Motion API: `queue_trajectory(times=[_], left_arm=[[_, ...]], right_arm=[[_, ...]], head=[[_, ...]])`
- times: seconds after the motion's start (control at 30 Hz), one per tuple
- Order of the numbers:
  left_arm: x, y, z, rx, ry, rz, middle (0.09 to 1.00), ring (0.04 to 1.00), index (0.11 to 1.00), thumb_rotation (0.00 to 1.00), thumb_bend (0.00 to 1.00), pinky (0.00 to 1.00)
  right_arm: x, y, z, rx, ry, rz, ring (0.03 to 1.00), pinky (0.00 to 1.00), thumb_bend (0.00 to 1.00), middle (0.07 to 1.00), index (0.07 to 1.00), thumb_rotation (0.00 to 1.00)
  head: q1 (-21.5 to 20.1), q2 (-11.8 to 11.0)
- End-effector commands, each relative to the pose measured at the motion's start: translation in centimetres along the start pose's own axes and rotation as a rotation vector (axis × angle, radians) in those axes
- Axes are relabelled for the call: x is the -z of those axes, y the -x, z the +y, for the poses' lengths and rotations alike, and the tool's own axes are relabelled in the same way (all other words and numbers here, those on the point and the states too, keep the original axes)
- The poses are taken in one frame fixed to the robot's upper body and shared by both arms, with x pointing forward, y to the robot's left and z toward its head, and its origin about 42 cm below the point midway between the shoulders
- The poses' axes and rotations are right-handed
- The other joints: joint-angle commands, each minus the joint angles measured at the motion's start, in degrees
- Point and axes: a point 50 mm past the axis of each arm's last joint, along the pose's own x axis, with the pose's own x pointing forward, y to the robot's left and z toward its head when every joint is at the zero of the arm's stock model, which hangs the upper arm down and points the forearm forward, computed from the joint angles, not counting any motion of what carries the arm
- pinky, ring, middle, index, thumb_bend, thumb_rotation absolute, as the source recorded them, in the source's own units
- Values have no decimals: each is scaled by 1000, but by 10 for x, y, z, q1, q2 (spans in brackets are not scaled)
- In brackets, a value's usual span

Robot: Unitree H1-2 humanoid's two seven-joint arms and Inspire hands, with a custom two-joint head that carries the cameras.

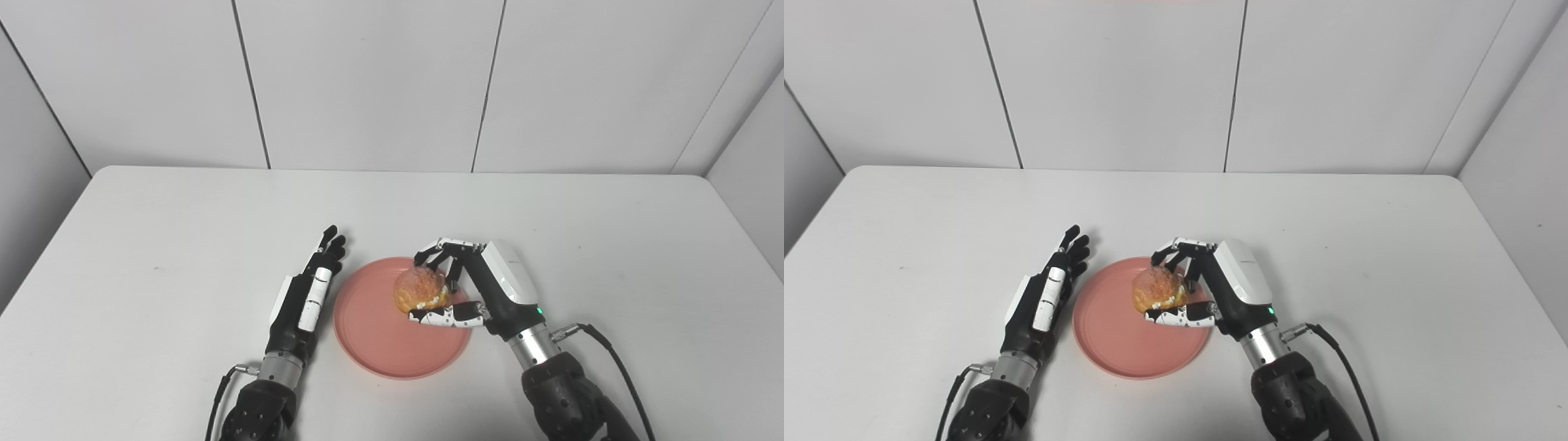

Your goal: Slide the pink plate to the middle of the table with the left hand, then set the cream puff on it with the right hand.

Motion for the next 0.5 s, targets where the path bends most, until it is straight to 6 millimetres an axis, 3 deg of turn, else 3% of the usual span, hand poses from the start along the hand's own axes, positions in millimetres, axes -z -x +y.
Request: queue_trajectory(times=[0.0,0.1,0.3,0.47], left_arm=[[2,2,-11,22,21,3,958,964,944,1000,642,974],[2,3,-10,25,19,6,959,963,945,1000,646,970],[2,3,-8,26,12,12,957,963,945,1000,647,964],[2,3,-7,32,-6,12,957,960,943,1000,663,953]], right_arm=[[-12,-12,-4,17,3,-99,329,260,518,464,499,0],[-11,-13,4,-15,-5,-99,314,244,518,475,491,0],[-9,-12,9,-55,6,-96,378,288,512,436,530,0],[-8,-10,13,-89,28,-104,534,440,516,507,480,0]], head=[[0,0],[-3,2],[-6,1],[-8,0]])
